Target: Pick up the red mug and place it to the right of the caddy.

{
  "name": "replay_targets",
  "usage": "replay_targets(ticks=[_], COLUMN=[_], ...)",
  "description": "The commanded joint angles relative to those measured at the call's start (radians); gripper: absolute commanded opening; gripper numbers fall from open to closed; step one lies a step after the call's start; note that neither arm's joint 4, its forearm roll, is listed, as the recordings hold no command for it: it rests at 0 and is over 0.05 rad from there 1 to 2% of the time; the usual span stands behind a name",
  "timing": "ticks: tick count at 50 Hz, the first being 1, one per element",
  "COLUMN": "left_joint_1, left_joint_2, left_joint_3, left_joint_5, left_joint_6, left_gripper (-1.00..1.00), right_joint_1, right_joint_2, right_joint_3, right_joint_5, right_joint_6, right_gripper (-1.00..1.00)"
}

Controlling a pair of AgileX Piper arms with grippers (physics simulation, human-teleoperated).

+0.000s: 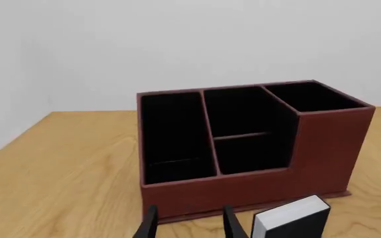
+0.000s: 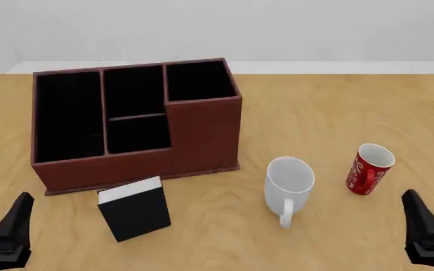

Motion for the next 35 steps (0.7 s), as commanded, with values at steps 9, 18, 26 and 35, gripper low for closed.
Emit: replay_targets(ticks=[9,18,26,35], left_joint_1=[-0.014,-0.014,-0.014,-0.014], left_joint_2=[-0.021,-0.021,-0.021,-0.021], left_joint_3=[0.023,0.023,0.023,0.023], left_joint_5=[-0.027,-0.027,-0.027,-0.027], left_joint_6=[-0.025,-0.025,-0.025,-0.025], left_gripper=[1.00,1.00,1.00,1.00], right_joint_1=[0.029,0.033,-0.018,-0.044], right_joint_2=[-0.038,-0.029,0.060,0.198], right_joint_3=[0.037,0.028,-0.027,-0.166], right_joint_5=[-0.056,-0.054,-0.051,0.007], right_joint_6=[-0.008,-0.007,0.007,0.057], right_gripper=[1.00,1.00,1.00,1.00])
